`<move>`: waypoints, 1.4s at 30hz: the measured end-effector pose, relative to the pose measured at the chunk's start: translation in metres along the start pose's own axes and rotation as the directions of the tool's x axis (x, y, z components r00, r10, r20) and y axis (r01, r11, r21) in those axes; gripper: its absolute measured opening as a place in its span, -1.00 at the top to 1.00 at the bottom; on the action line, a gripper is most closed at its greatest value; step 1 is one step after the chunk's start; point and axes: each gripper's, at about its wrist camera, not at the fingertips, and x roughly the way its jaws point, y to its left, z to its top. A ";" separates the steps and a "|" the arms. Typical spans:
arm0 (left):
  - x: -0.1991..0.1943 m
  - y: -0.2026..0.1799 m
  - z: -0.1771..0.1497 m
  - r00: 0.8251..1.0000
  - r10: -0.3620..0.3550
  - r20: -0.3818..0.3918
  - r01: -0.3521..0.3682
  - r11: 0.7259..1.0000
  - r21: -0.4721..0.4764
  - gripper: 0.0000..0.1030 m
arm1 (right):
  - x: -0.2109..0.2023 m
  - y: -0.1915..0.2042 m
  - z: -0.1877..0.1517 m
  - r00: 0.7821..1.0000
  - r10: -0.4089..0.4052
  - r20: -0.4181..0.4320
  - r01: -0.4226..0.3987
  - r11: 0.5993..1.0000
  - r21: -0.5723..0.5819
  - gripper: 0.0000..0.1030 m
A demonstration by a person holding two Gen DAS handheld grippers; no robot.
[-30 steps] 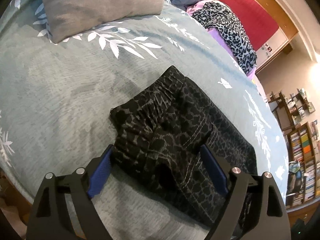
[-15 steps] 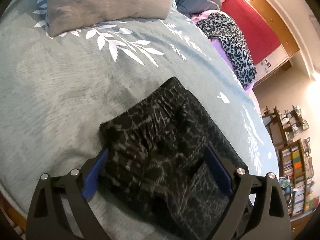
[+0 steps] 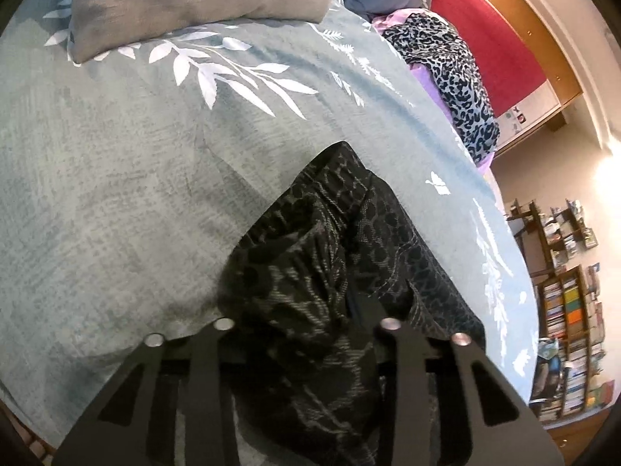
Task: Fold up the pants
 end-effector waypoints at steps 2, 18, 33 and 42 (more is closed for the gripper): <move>-0.006 -0.003 0.000 1.000 -0.012 0.006 0.012 1.000 -0.001 0.48 | -0.001 0.000 0.001 1.000 0.000 0.002 0.000 1.000 -0.001 0.05; -0.084 -0.139 -0.035 0.968 -0.247 0.040 0.219 0.914 0.341 0.51 | -0.016 -0.024 0.001 0.999 -0.004 0.047 -0.001 0.996 0.089 0.05; -0.101 -0.284 -0.158 0.938 -0.323 -0.129 0.313 0.620 0.720 0.51 | -0.049 -0.079 -0.007 0.990 -0.004 0.140 -0.033 0.965 0.259 0.05; -0.070 -0.341 -0.249 0.919 -0.288 -0.269 0.375 0.431 0.821 0.51 | -0.071 -0.118 -0.015 0.981 -0.026 0.195 -0.043 0.939 0.342 0.05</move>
